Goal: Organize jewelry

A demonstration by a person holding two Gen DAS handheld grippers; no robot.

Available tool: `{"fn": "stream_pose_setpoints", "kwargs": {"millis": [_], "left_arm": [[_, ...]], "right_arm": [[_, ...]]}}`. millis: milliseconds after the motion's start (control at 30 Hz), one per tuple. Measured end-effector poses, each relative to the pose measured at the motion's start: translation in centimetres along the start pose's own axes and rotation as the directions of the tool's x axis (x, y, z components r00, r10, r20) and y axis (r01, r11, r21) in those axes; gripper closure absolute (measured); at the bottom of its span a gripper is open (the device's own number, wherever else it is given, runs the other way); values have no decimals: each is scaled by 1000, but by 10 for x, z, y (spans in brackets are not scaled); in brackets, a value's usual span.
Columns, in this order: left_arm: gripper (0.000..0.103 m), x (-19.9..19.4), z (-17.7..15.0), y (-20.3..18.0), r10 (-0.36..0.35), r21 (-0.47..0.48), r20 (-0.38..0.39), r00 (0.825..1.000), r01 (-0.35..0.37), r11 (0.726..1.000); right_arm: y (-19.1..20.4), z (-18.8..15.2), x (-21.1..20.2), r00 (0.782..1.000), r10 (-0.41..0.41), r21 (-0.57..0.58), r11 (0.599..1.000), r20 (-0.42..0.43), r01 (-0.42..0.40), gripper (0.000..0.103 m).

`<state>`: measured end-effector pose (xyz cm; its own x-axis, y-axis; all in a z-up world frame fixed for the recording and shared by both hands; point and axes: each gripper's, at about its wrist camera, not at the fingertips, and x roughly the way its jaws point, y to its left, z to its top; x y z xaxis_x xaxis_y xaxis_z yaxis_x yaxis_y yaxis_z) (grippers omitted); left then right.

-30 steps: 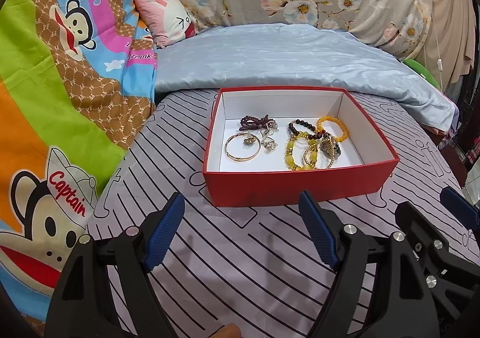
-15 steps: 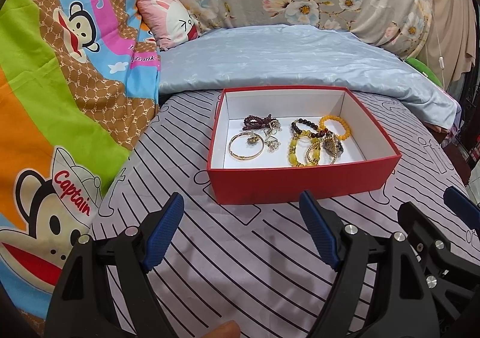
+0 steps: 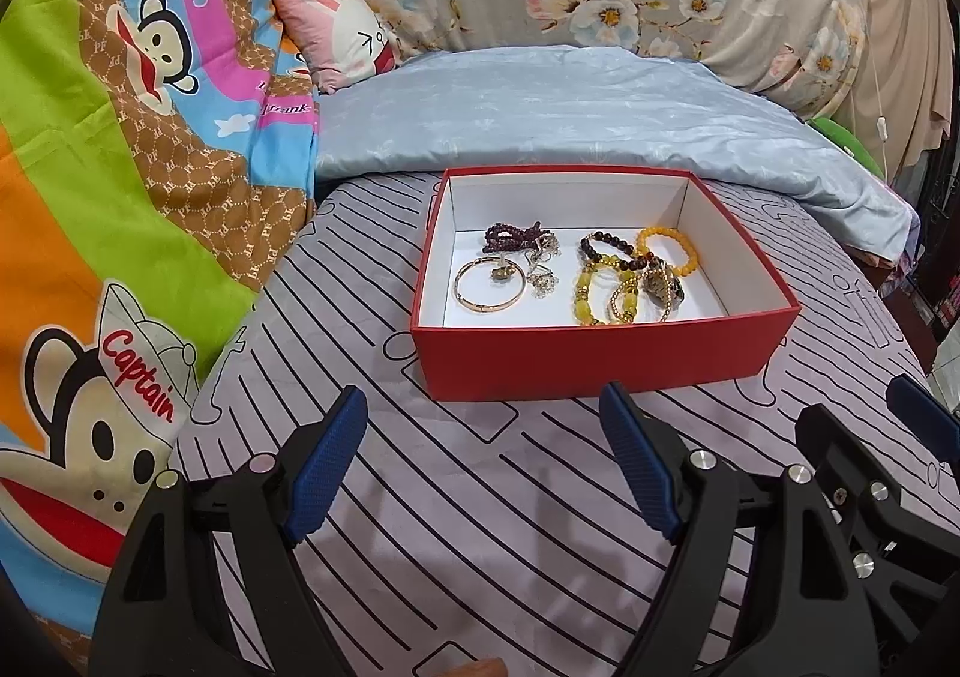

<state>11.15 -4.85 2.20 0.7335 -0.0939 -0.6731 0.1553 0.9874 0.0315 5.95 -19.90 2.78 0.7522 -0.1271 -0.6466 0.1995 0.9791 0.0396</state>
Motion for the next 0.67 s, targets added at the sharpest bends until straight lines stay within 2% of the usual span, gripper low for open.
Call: {"fn": "stream_pose_setpoints", "kwargs": {"millis": [267, 667], "left_arm": [[26, 1, -1, 1, 24, -3, 4, 1000, -24, 1000], [26, 4, -2, 3, 19, -11, 1, 1000, -19, 1000]], "right_arm": [[-2, -3, 0, 1000, -5, -3, 1000, -4, 5, 31], [-2, -5, 2, 1000, -16, -2, 1000, -7, 16, 30]]}}
